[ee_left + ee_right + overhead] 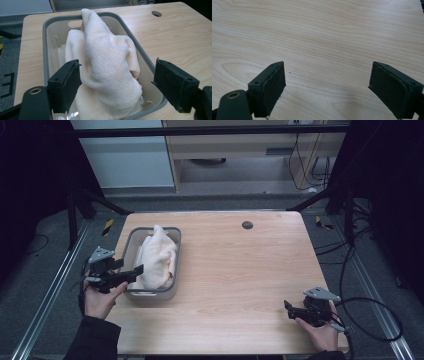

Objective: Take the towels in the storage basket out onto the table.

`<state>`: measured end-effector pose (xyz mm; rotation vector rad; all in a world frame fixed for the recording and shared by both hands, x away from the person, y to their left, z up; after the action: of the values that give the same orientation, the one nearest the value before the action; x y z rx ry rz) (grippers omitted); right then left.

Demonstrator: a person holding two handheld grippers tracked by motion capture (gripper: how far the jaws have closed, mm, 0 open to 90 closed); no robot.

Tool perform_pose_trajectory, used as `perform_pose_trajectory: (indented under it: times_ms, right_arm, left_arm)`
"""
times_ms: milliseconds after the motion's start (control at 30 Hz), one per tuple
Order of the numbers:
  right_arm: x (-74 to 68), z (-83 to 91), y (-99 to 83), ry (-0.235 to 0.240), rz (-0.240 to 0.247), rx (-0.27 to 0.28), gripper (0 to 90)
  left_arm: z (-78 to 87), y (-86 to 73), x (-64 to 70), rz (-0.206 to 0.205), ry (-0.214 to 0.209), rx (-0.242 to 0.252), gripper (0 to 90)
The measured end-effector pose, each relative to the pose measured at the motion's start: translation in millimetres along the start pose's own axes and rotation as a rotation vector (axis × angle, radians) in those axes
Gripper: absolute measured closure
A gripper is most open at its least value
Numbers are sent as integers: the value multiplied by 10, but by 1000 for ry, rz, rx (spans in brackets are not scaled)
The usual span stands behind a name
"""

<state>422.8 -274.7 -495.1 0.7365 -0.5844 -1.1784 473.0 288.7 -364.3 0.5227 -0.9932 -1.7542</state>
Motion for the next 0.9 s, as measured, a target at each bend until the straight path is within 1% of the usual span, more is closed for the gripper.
perform_pose_trajectory:
  times_ms: [67, 267, 300, 367, 433, 567, 600, 667, 700, 833, 867, 900]
  right_arm:
    - [0, 0, 0, 2, 0, -1, 132]
    - [-3, -3, 2, 9, -6, -5, 132]
    - [-4, -4, 2, 9, -5, -5, 132]
    - [-4, -4, 3, 9, -6, -6, 132]
    - [1, -2, 4, 7, -5, -6, 132]
    - [-3, -1, 4, 9, -9, -7, 132]
    - [1, -8, 1, 3, -1, -8, 132]
    - [1, -10, 1, 3, 1, -9, 132]
    - [1, -10, 2, 2, 2, -8, 132]
    - [1, -5, 2, 4, -3, -5, 132]
    - [1, -5, 2, 4, -3, -5, 132]
    - [0, -7, 1, 4, -1, -9, 132]
  left_arm:
    - [-39, 53, 13, -5, 6, -10, 205]
    - [-126, 124, 16, -12, 15, -36, 197]
    - [-171, 147, 11, -12, 18, -44, 197]
    - [-188, 153, 9, -11, 19, -47, 197]
    - [-258, 170, 2, -11, 24, -58, 196]
    - [-338, 181, 0, -10, 28, -73, 191]
    - [-380, 185, 3, -8, 31, -79, 185]
    - [-401, 187, 3, -11, 29, -85, 184]
    - [-444, 191, 7, -11, 28, -93, 183]
    - [-538, 194, -4, -9, 37, -109, 173]
    - [-538, 194, -4, -9, 37, -109, 168]
    - [-582, 193, -10, -12, 46, -116, 164]
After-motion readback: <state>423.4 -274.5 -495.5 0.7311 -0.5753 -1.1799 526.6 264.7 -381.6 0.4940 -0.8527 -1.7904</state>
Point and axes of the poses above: each handheld gripper's, and its own axes: z roughly backward along the jaws, y roughly out of its top, x roughly to its right, the point moved 1 cm from there along -z, roughly forward along the jaws, and after that the axes turned 1 degree about -y, right-handed, at the moved point
